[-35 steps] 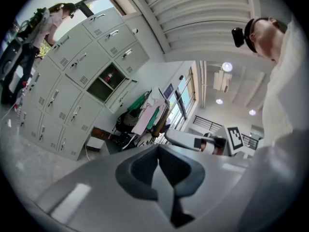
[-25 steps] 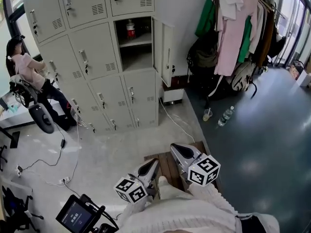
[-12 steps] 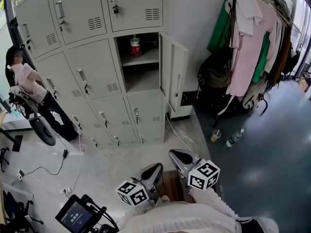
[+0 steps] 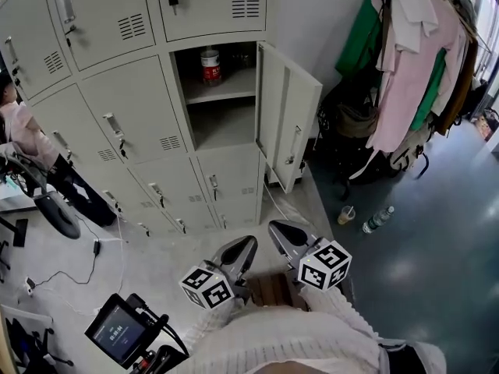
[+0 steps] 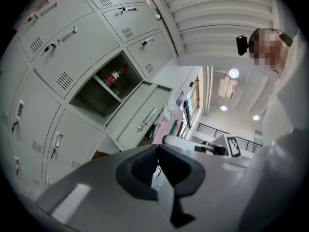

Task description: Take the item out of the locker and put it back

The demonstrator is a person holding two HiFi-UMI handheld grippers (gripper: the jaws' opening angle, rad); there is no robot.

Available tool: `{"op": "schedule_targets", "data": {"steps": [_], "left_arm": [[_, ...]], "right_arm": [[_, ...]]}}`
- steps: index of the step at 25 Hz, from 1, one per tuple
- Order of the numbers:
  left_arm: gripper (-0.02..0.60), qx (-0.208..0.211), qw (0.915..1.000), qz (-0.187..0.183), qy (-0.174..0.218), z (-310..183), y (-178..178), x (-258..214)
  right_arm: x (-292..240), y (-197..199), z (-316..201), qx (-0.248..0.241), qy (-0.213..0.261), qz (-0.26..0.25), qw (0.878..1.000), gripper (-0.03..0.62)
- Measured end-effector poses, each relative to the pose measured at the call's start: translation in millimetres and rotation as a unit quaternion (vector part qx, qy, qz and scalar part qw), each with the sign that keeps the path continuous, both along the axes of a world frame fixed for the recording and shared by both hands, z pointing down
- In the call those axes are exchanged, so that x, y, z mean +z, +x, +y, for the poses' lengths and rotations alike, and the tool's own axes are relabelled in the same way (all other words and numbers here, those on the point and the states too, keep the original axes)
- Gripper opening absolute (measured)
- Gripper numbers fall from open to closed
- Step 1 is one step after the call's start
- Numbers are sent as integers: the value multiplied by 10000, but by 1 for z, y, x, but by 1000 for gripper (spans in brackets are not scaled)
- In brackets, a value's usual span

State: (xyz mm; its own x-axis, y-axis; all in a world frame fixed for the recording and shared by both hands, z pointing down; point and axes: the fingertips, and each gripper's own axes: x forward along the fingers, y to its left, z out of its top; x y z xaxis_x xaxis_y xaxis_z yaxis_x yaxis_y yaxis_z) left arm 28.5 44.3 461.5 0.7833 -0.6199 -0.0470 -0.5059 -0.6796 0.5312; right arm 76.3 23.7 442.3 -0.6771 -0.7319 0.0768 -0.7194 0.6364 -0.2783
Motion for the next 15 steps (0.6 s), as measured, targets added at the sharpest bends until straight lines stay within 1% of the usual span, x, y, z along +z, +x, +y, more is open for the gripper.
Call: {"op": "schedule_targets", "data": {"steps": [2,6,11,15], "left_arm": [[6,-108,9999,5,80,-25,-12,-6],[6,-356,9993,20,114,-73,-39,-15],[6,-285,9988,19,408,-126,-53,-33],[6,-385,9983,-63,427,-160,-67,-34]], "right_arm": [[-5,-9,-23,-2,85,8,10000,-2],[-14,-26,-63,-47,138,7,9999,-2],[-22,-40,-110,29,289,-64,9996,-1],[-20,-55,-136,43,347,189,9992,-2]]}}
